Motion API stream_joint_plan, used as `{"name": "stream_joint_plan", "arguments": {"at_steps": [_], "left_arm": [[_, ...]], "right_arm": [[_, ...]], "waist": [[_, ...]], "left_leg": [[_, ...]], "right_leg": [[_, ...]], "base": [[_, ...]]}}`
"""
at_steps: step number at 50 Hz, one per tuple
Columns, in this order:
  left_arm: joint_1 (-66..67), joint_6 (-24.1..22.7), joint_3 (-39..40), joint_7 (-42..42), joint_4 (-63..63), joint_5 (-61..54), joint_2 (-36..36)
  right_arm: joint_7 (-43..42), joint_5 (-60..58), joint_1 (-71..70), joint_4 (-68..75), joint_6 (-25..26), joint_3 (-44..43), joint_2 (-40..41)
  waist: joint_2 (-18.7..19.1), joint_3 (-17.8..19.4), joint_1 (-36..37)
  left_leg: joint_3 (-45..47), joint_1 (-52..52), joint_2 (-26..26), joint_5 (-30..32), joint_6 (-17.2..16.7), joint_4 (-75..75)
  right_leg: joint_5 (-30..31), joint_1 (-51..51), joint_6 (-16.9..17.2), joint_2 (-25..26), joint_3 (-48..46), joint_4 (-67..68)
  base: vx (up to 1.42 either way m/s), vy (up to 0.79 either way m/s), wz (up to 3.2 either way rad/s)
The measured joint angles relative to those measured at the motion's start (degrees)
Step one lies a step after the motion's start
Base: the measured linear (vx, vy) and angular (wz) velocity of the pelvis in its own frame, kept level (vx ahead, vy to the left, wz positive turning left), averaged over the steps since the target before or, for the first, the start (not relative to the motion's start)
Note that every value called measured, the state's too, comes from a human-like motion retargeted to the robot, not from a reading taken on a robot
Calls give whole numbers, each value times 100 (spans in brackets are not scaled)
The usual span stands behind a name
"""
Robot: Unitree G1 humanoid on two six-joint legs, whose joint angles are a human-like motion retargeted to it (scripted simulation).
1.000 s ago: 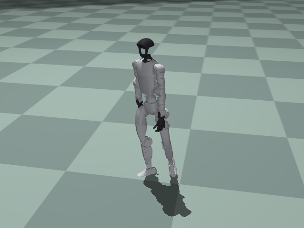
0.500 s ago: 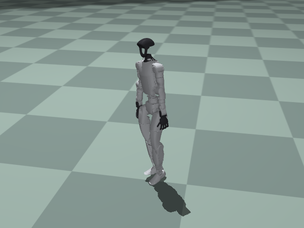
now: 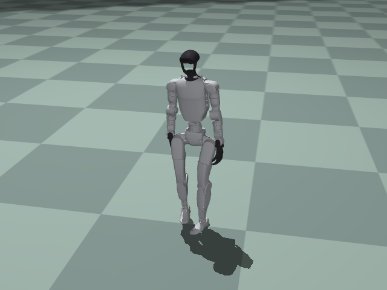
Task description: In place motions
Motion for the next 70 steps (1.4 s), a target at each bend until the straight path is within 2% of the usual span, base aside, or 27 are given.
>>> {"name": "stream_joint_plan", "arguments": {"at_steps": [2,5,7,9,13,17,21,23,25,27,30,34,36,38,40,42,44,45,47,49,55,58,60,64,70], "left_arm": [[-134,6,-116,-28,-8,7,29],[-318,-22,-306,73,-8,1,-2],[-349,-74,-373,118,11,-69,-50],[-320,-96,-367,91,52,-116,-62],[-104,-45,-170,130,180,-92,17],[109,31,252,325,330,-201,154],[259,70,728,504,458,-514,310],[347,70,952,586,495,-665,373],[443,71,1153,645,525,-760,423],[531,86,1305,670,558,-790,428],[603,123,1403,677,653,-862,369],[602,129,1570,620,779,-1019,180],[686,104,1602,564,796,-1032,62],[765,84,1545,548,917,-1049,-16],[765,126,1477,585,1125,-1042,-51],[643,195,1410,592,1212,-963,-113],[511,205,1287,530,1069,-875,-186],[447,186,1215,481,944,-831,-213],[329,118,1053,355,627,-752,-231],[252,42,835,236,345,-664,-211],[11,-23,416,148,62,-427,-83],[-40,-23,347,117,149,-465,-50],[-58,12,324,60,275,-433,2],[24,19,260,204,660,-465,-57],[259,80,512,273,1108,-449,-52]], "right_arm": [[35,-88,37,-30,-29,-23,-34],[70,-185,60,-59,-43,-172,-135],[34,-271,85,-83,-48,-264,-261],[-34,-370,112,-97,-31,-332,-389],[-222,-420,224,-31,27,-404,-563],[-271,-342,322,100,64,-510,-603],[-320,-350,379,92,91,-567,-500],[-359,-359,384,51,99,-532,-412],[-382,-337,368,11,96,-457,-307],[-355,-297,326,-16,76,-378,-220],[-213,-298,257,-104,-1,-265,-112],[-102,-548,71,-418,-109,10,-31],[-191,-805,-25,-581,-118,43,5],[-272,-1024,-32,-743,-162,48,29],[-318,-1054,35,-868,-231,118,29],[-317,-881,67,-906,-243,145,-11],[-272,-637,71,-881,-217,86,-13],[-229,-504,64,-857,-198,45,-4],[-129,-277,29,-794,-163,-28,23],[-93,-162,52,-743,-150,-92,50],[-132,-277,154,-524,-61,4,95],[-101,-366,198,-429,-14,75,136],[-9,-469,234,-423,8,62,191],[83,-622,284,-640,10,-134,249],[33,-562,81,-1023,-67,-18,268]], "waist": [[-141,86,424],[-235,280,1022],[-258,369,1213],[-313,416,1231],[-475,313,1014],[-736,135,879],[-1039,-36,786],[-1130,-157,735],[-1128,-258,707],[-1139,-348,726],[-1170,-442,896],[-1213,-220,1450],[-1140,-198,1578],[-920,-309,1396],[-597,-450,997],[-367,-468,649],[-325,-324,520],[-338,-226,518],[-366,-81,679],[-330,-16,589],[-553,172,288],[-743,307,407],[-773,276,656],[-779,145,1028],[-761,38,636]], "left_leg": [[-36,-25,-135,93,-85,-61],[-226,-83,-296,59,-105,-118],[-126,-196,-333,-74,70,-132],[316,-346,-319,-241,457,-114],[2381,-599,23,-766,1274,-67],[4683,-610,540,-1462,1739,272],[6259,-354,974,-2387,2151,830],[6719,-191,1110,-2688,2185,953],[6798,-35,1211,-2701,1767,911],[7099,90,1176,-2266,1627,708],[6363,-98,890,-2037,1769,547],[5866,71,639,-2043,1896,316],[5701,141,634,-2057,1921,277],[5366,111,717,-2074,1997,315],[4863,22,863,-2051,2046,384],[4301,-80,843,-1934,2082,344],[3975,-12,692,-1729,2103,131],[3875,47,618,-1626,2101,13],[3838,106,582,-1489,2060,-137],[3605,109,544,-1348,2017,-230],[2947,330,106,-1041,1875,-443],[2781,673,-116,-1001,1816,-573],[2728,826,-117,-976,1788,-677],[2508,855,-104,-1004,1783,-621],[2243,815,-90,-1176,1849,-318]], "right_leg": [[59,166,-100,-107,-393,-269],[60,289,-47,-276,-1106,-379],[13,371,50,-484,-1688,-433],[-60,461,109,-698,-2350,-478],[-186,662,259,-1130,-3789,-640],[-280,894,469,-1539,-5203,-785],[-324,1118,696,-1776,-6259,-928],[-361,1200,805,-1765,-6600,-981],[-417,1302,896,-1657,-6875,-985],[-430,1401,939,-1591,-7117,-983],[-436,1571,1010,-1475,-7470,-1028],[-320,1925,1033,-1467,-7726,-886],[-167,2055,882,-1469,-7681,-644],[15,2086,564,-1438,-7493,-181],[61,1856,139,-1497,-6962,657],[-281,1256,339,-1633,-6022,1636],[-508,583,595,-1334,-4590,2023],[-572,360,590,-1099,-4089,2030],[-699,160,275,-1031,-3888,1880],[-829,-106,137,-1051,-3781,1684],[-1003,-627,154,-827,-2146,155],[-546,-367,-131,-912,-2164,-555],[-851,-194,-193,-991,-2775,-379],[-895,-76,-30,-1082,-2903,-372],[-869,140,57,-1107,-3094,-588]], "base": [[11,-2,187],[-2,3,219],[7,17,276],[7,13,309],[20,21,331],[29,17,321],[44,10,292],[52,4,248],[57,2,213],[47,-3,189],[53,-4,147],[39,-6,59],[39,-5,87],[45,-6,183],[42,-9,253],[25,-11,256],[0,-16,207],[4,-27,140],[6,-29,121],[5,-26,186],[15,-24,183],[19,-19,96],[23,-17,44],[13,-17,35],[1,-10,37]]}}
